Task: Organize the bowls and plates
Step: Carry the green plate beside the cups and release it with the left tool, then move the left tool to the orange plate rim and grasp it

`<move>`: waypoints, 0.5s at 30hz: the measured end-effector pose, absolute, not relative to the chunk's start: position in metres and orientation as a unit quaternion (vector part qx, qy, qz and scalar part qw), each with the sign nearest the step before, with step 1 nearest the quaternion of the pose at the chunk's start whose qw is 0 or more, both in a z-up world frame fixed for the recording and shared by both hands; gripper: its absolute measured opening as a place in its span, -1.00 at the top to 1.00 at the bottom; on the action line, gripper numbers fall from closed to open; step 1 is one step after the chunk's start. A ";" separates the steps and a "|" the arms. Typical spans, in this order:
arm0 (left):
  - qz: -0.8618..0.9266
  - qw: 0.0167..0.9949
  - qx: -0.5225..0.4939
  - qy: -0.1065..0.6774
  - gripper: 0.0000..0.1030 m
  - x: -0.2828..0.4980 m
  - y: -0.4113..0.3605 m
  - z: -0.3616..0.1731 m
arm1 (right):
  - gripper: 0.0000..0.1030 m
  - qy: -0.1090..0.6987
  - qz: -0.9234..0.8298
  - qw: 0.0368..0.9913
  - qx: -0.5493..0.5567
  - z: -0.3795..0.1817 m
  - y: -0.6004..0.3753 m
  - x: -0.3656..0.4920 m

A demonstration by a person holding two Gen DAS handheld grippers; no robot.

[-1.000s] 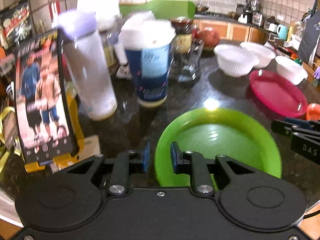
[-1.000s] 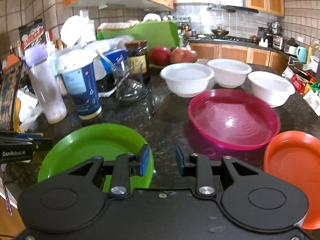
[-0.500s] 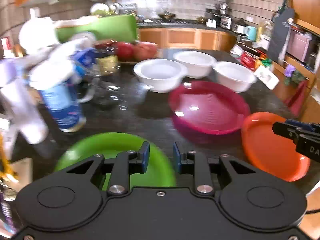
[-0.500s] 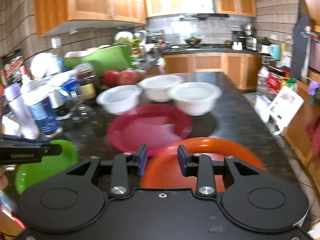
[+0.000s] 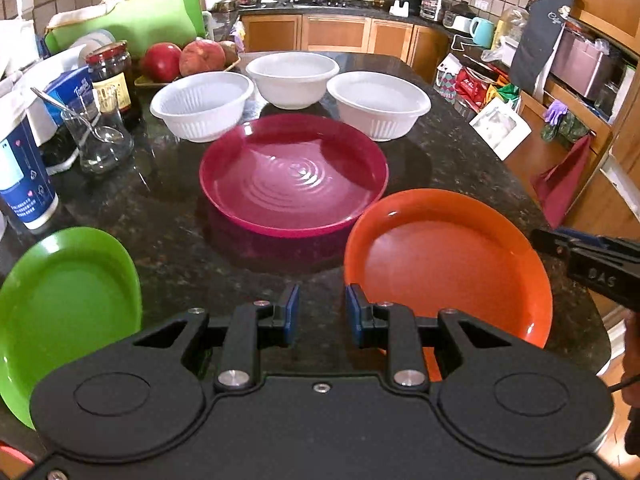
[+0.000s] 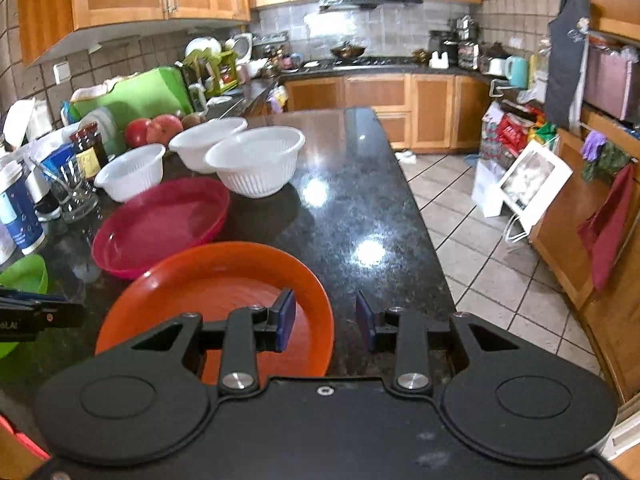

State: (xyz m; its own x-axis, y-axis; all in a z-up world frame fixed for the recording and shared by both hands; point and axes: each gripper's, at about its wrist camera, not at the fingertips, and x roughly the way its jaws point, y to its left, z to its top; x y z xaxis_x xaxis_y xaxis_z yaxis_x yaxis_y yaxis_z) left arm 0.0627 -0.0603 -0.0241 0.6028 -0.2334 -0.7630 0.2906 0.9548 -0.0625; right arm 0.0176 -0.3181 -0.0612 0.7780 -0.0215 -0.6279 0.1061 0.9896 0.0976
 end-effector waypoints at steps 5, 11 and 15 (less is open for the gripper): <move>-0.131 0.898 0.029 0.418 0.30 0.057 -0.072 -0.026 | 0.31 0.343 -0.004 0.937 0.062 -0.071 -0.326 0.031; -0.125 0.898 0.031 0.421 0.30 0.057 -0.089 -0.031 | 0.31 0.349 0.018 0.935 0.065 -0.076 -0.329 0.041; -0.110 0.897 0.032 0.427 0.30 0.059 -0.095 -0.036 | 0.31 0.353 0.027 0.933 0.064 -0.077 -0.328 0.045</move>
